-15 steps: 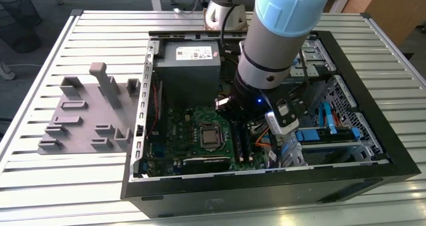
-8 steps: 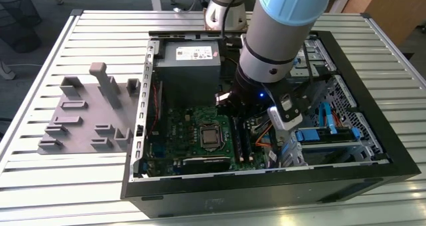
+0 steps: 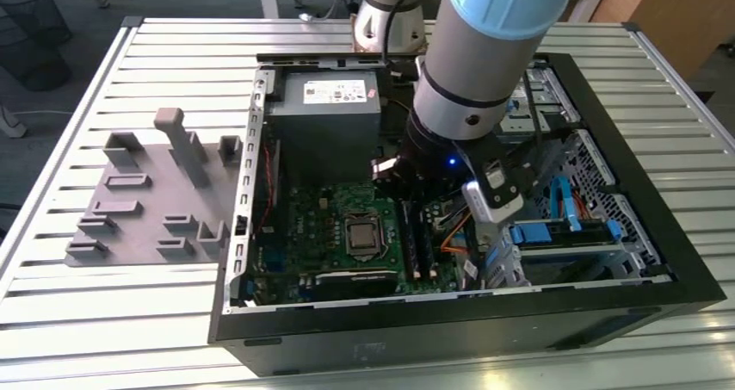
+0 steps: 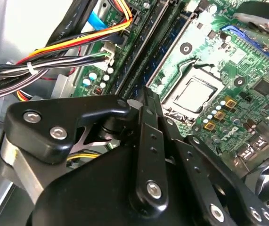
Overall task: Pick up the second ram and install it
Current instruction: 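Press down the second ram until it locks into place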
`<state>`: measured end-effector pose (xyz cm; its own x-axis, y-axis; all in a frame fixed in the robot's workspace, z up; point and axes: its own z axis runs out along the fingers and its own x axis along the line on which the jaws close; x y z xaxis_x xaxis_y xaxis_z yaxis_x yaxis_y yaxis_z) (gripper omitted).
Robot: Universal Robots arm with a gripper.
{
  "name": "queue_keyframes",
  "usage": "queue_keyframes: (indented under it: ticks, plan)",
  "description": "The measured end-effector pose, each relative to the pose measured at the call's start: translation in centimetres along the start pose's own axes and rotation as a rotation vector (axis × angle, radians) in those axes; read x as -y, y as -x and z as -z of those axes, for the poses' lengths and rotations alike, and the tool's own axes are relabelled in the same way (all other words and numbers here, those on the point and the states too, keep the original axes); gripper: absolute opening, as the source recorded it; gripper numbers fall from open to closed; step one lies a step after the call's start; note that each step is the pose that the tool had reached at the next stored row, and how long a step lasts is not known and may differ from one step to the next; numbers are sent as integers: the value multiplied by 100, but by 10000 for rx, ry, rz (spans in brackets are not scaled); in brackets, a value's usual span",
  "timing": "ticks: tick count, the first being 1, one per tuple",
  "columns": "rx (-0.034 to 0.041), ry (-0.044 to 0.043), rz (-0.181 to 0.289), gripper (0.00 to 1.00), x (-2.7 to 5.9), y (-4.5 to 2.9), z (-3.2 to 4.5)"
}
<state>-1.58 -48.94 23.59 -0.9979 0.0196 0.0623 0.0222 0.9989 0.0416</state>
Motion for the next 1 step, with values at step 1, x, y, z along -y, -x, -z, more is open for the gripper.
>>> queue_keyframes:
  ticks: [1]
  plan:
    - [0,1,0,11,0,0,1]
